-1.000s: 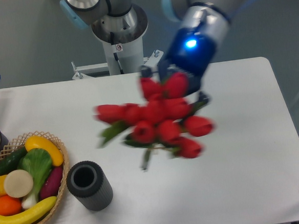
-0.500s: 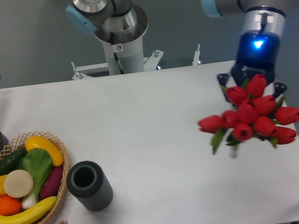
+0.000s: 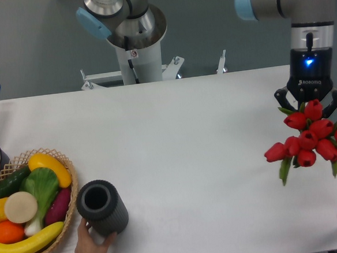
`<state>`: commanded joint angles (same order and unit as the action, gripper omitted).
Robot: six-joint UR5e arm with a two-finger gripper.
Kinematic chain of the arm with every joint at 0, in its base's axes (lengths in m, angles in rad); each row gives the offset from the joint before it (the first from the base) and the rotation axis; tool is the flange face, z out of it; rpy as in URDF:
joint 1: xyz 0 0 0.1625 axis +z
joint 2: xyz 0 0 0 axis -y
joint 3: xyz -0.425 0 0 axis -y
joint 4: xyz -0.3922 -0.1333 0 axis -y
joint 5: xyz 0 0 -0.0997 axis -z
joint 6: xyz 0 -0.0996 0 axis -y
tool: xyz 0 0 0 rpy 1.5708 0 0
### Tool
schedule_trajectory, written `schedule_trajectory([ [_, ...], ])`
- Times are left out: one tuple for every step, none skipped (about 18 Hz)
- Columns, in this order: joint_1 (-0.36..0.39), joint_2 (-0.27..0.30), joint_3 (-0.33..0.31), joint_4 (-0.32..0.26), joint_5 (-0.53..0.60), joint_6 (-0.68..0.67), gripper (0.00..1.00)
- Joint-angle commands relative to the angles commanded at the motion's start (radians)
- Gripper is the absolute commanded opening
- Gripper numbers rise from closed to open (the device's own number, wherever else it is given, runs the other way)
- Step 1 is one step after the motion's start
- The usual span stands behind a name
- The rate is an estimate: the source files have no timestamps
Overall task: Pick up the flowers from the vase
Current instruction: 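Carry the held tulips away from the vase and hold them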
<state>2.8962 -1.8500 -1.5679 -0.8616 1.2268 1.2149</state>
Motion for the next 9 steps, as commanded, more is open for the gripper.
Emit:
schedule_trajectory([
  [-0.011,-0.005,0.015,-0.045,0.034,0.0,0.02],
  [-0.014,-0.014,0.026,-0.078,0.072,0.002,0.02],
  [-0.018,-0.029,0.035,-0.091,0.109,0.002,0.03],
  [-0.029,-0.038,0.048,-0.099,0.137,0.002,0.02],
  [-0.043,-0.057,0.057,-0.1,0.164,0.0,0.02],
  [-0.057,-0.069,0.066,-0.102,0.192,-0.005,0.02],
  [-0.074,-0.08,0.074,-0.1,0.219,-0.011,0.01],
  [-0.084,-0.092,0.074,-0.1,0.246,-0.011,0.01],
  [-0.09,-0.1,0.072,-0.1,0.266,-0.012,0.01],
])
